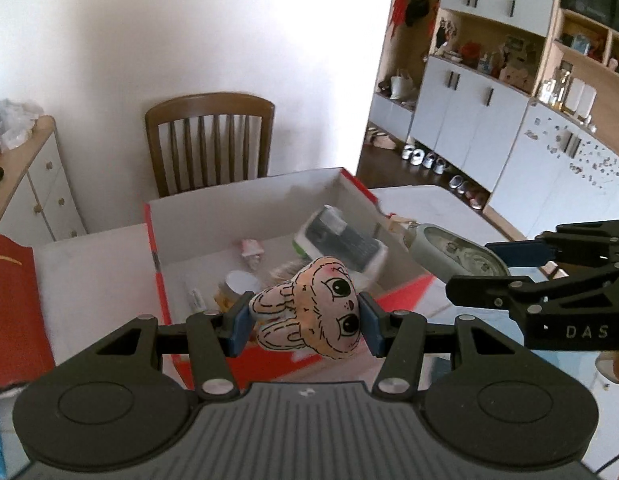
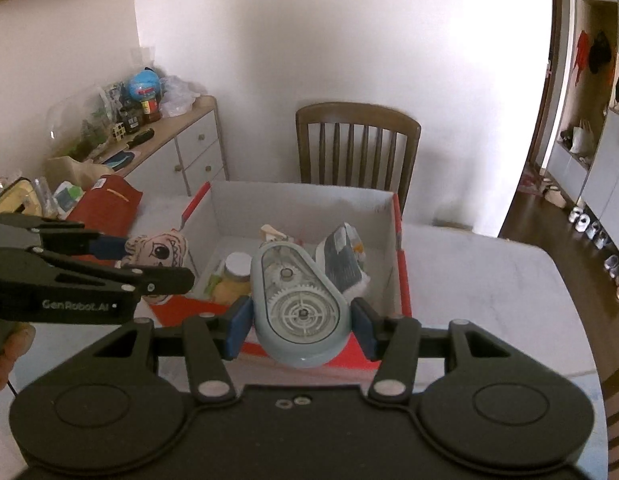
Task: Organize objects
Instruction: 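Carry the plush bunny and tape roll with both tools into the red box, then open both tools to drop the bunny and tape roll into the box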
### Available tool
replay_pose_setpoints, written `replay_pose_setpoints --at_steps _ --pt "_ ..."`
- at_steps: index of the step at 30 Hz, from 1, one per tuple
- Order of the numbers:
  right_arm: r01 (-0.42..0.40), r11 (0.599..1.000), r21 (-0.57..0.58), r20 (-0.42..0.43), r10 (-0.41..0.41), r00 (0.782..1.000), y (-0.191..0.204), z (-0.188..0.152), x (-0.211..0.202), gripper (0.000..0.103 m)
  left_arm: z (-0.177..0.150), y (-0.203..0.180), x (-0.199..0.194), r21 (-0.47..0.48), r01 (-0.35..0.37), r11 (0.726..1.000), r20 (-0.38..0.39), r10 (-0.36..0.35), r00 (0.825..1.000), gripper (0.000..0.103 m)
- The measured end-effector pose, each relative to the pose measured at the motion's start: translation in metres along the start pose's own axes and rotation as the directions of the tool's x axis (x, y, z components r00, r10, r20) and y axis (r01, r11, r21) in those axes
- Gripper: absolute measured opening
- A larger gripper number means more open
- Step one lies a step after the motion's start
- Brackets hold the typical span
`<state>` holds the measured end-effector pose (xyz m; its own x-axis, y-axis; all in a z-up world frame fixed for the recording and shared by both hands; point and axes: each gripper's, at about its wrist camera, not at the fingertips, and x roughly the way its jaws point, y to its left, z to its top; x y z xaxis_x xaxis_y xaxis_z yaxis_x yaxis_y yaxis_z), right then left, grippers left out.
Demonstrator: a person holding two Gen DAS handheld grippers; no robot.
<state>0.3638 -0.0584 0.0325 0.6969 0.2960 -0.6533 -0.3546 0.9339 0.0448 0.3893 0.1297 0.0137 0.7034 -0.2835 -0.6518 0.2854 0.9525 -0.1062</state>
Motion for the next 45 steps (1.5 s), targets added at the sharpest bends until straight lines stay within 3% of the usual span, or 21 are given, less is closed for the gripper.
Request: replay_pose_setpoints --at_steps 8,17,27,40,42,45 --pt "0.022 0.996 -0.083 -0.014 -0.023 1.000 0.010 0.018 0.035 0.053 0.032 0.029 0.043 0.003 -0.044 0.999 -0.037 0.044 0.998 0.053" --pt "0.059 0.993 -0.098 -0.063 -0.066 0.996 0.009 0.025 0.081 0.053 0.057 0.041 0.093 0.026 -0.074 0.997 -0.059 0.076 0.995 0.054" --pt "0.064 0.992 -0.109 -0.137 -0.079 0.987 0.010 0.014 0.119 0.053 0.055 0.048 0.151 0.035 -0.077 0.996 -0.167 0.081 0.983 0.054" --pt "0.065 0.991 -0.118 -0.168 -0.084 0.982 0.010 0.009 0.133 0.053 0.038 0.048 0.187 0.030 -0.074 0.997 -0.274 0.080 0.958 0.054" --pt "0.063 0.992 -0.113 -0.168 -0.081 0.982 0.011 0.010 0.133 0.053 0.038 0.049 0.190 0.025 -0.076 0.997 -0.281 0.080 0.956 0.057" --pt "0.064 0.993 -0.104 -0.163 -0.080 0.983 0.011 0.011 0.132 0.053 0.038 0.052 0.186 0.001 -0.069 0.998 -0.268 0.066 0.961 0.069"
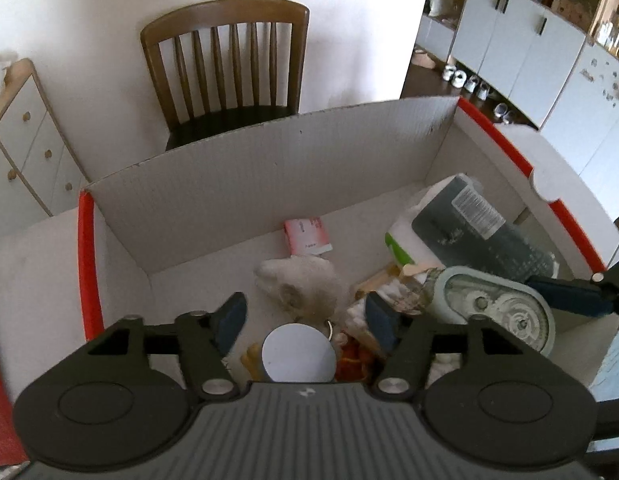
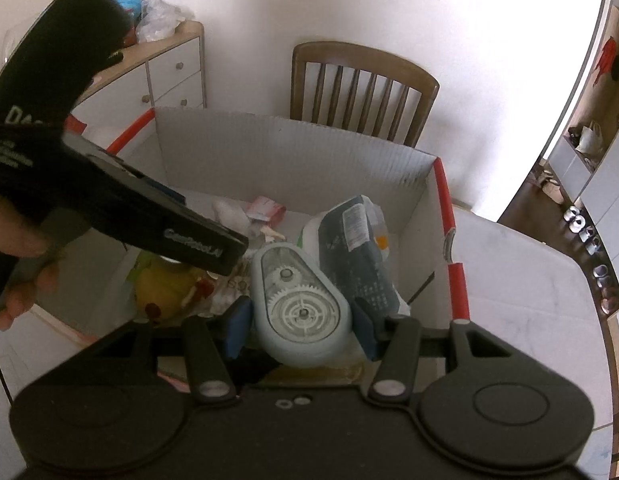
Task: Organize objects
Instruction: 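Open both tools to drop the bunny and tape roll into the box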
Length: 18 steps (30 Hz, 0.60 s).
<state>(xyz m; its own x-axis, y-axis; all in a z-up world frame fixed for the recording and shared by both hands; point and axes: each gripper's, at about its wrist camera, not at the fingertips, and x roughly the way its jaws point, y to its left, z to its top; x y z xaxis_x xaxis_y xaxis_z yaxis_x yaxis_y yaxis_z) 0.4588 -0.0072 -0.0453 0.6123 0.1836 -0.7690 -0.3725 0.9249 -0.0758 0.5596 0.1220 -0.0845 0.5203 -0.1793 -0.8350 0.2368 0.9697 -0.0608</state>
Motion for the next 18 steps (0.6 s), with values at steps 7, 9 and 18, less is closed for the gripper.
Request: replay_pose_setpoints --at_steps 7,9,18 --pt "0.000 1.000 0.011 0.025 0.000 1.000 0.000 0.002 -0.009 0.063 -0.007 0.006 -0.014 -0.032 0.017 0.999 0.036 -0.016 0.999 0.070" --pt "0.001 1.000 0.008 0.029 -0.001 1.000 0.000 0.002 -0.013 0.063 -0.009 0.007 -0.020 -0.049 0.020 0.999 0.050 -0.017 0.999 0.070" --pt "-0.012 1.000 -0.026 0.069 0.014 0.998 -0.003 -0.002 -0.039 0.067 -0.024 0.003 -0.063 -0.062 0.061 0.996 0.138 -0.052 0.989 0.071"
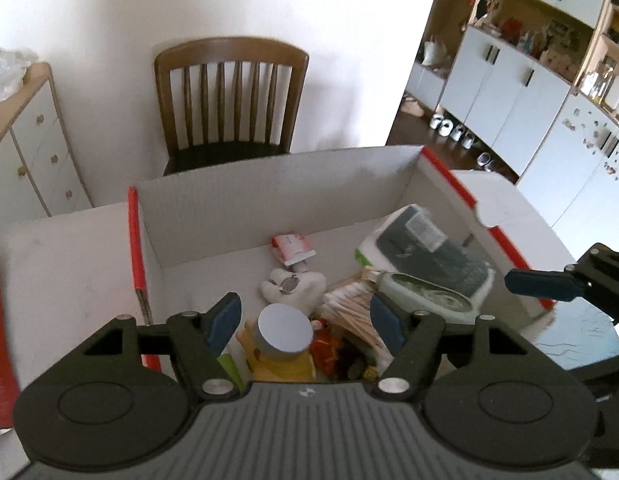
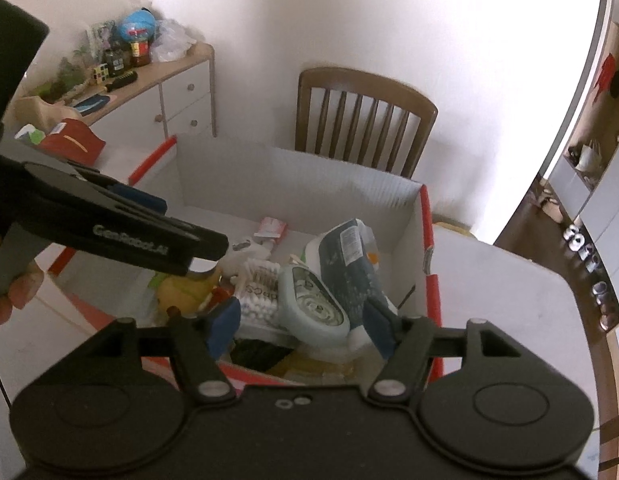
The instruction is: Organize objects
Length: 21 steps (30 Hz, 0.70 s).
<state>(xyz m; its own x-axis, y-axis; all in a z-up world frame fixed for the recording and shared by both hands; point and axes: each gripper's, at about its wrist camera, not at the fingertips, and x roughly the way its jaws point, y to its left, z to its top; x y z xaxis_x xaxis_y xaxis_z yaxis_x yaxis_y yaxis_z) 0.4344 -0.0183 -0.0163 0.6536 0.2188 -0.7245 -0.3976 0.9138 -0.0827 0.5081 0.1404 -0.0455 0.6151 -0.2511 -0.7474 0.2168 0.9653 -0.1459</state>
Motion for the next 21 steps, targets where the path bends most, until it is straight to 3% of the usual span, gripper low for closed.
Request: replay_pose_setpoints --at_steps 21 --pt "-0.089 0.993 0.081 0.145 0.077 0.986 -0.023 -0.020 -0.097 0.068 -0.047 -0.039 -0.114 -0.012 0.064 0.998 0.153 -0.062 0.986 0.071"
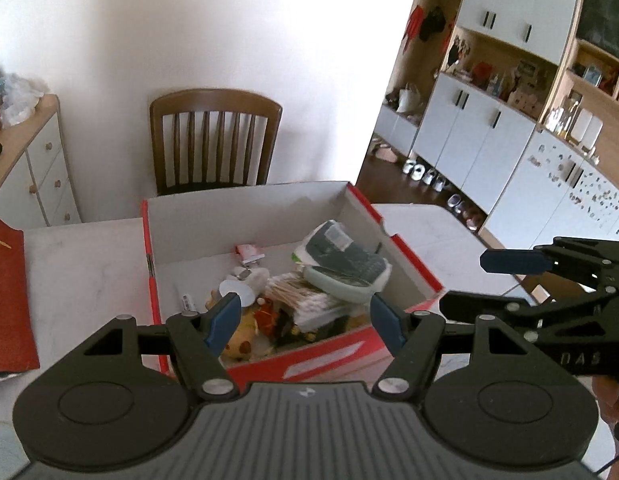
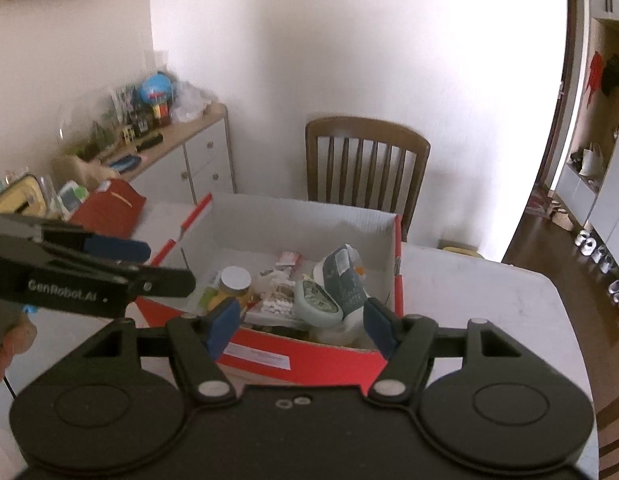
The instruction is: Organize objects
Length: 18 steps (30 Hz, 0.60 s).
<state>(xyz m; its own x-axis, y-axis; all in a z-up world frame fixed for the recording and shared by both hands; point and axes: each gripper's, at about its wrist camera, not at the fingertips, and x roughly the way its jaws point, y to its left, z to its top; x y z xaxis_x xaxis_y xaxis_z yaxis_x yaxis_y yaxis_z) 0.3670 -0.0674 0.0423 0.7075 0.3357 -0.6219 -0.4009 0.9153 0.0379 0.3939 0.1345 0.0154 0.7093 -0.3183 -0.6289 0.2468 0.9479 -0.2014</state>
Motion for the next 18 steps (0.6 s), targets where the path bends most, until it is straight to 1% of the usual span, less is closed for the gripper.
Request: replay_pose_setpoints --at_steps 6,12,13,14,18 --pt "-0.025 1.000 -0.002 0.022 0.025 0.999 0.002 -0.006 -0.020 0.070 -0.013 -0.011 -0.023 -0.010 -0.003 1.000 0.035 0.003 0.999 0.071" --pt "-0.048 0.999 -0.004 0.043 0.048 0.998 0.005 -0.014 -0.034 0.075 -0.026 -0.022 -0.039 -0.001 -0.039 0.999 0.052 0.039 0.998 0.071" --pt "-0.050 0.999 -0.004 0.047 0.050 0.998 0.006 -0.016 -0.035 0.076 -0.028 -0.023 -0.042 -0.007 -0.042 0.999 0.055 0.042 0.998 0.073" --pt "-0.053 0.999 0.000 0.049 0.053 0.997 0.007 -0.018 -0.037 0.077 -0.030 -0.024 -0.044 -0.013 -0.045 0.999 0.058 0.046 0.997 0.079" --pt "-0.060 0.998 0.012 0.062 0.059 0.996 0.009 -0.024 -0.042 0.078 -0.037 -0.027 -0.052 -0.026 -0.059 0.998 0.071 0.061 0.996 0.080"
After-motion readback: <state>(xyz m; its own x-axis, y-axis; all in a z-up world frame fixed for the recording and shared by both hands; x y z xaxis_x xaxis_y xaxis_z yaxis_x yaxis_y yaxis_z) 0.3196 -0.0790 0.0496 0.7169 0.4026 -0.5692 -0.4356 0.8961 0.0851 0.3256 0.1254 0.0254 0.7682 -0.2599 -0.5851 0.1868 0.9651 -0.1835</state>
